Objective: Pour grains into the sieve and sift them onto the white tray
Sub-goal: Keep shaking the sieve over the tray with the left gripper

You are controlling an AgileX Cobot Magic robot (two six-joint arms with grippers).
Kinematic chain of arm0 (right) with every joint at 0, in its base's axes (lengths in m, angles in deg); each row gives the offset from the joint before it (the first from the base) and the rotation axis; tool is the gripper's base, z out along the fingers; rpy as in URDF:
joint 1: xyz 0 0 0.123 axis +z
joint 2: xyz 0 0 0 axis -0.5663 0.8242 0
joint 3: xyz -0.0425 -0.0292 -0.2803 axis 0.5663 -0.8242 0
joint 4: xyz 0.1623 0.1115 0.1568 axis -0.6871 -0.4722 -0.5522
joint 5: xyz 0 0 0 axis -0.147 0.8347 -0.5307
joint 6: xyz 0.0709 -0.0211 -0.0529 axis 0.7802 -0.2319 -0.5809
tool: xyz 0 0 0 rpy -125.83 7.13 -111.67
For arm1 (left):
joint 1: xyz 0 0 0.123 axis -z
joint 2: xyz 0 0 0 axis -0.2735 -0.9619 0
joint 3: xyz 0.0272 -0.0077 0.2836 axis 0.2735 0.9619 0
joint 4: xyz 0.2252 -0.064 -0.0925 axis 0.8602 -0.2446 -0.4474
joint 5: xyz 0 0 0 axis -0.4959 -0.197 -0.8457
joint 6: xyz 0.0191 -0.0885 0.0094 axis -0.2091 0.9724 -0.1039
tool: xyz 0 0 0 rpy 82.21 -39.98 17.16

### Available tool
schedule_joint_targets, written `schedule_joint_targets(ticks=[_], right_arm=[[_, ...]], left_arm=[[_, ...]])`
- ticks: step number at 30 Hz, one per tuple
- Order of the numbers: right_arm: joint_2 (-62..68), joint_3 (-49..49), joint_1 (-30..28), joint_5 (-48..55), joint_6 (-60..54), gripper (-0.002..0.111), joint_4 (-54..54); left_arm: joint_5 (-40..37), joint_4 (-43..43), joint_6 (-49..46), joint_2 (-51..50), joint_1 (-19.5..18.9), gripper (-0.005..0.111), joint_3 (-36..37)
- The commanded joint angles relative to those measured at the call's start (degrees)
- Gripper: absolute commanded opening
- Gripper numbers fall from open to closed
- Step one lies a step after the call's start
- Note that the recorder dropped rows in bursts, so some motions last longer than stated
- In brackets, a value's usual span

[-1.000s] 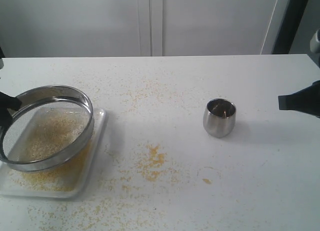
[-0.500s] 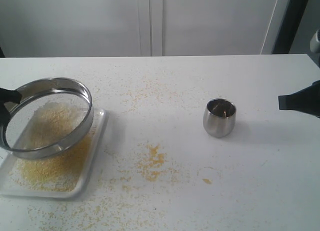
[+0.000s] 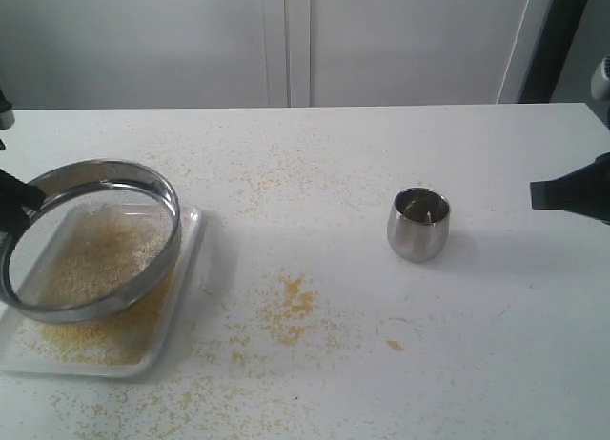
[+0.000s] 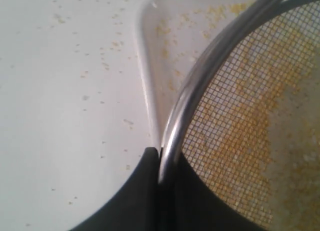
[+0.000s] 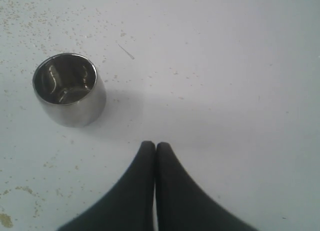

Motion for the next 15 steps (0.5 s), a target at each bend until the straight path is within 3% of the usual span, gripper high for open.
schedule_joint_targets(ticks=[1,2,3,6,7,9,11,13,15], right_arm=[[-0.37,-0.23,-0.26,-0.69,0.26,0.000,0.04],[-0.37,-0.23,-0.26,-0.69,0.26,0.000,0.04],[-0.37,-0.23,-0.26,-0.69,0.26,0.000,0.04],[-0.37,-0.23,-0.26,-0.69,0.26,0.000,0.04],[-0.37,-0.23,-0.26,-0.69,0.26,0.000,0.04],[-0.37,-0.23,-0.26,-0.69,0.26,0.000,0.04],[-0.37,-0.23,-0.26,-0.69,0.26,0.000,0.04],[-0.37,-0.23,-0.26,-0.69,0.26,0.000,0.04],[-0.37,-0.23,-0.26,-0.69,0.26,0.000,0.04]], left_arm=[[2.80,-2.36,7.55,1.09,-0.29,0.000,-0.30],[-0.77,-2.36,-1.82,1.09,0.19,0.000,-0.30],[-2.40,-2.36,-5.02,1.09,0.29,0.000,-0.30],[1.82,-2.47,8.24,1.09,-0.67,0.000,-0.30],[1.65,-2.62,8.67,1.09,-0.54,0.000,-0.30],[-1.95,-2.62,-0.97,1.09,-0.02,0.000,-0.30],[0.02,-2.62,0.26,1.09,-0.02,0.000,-0.30],[1.19,-2.89,7.58,1.09,-0.02,0.000,-0.30],[-0.98,-3.69,1.03,1.09,0.49,0.000,-0.30]])
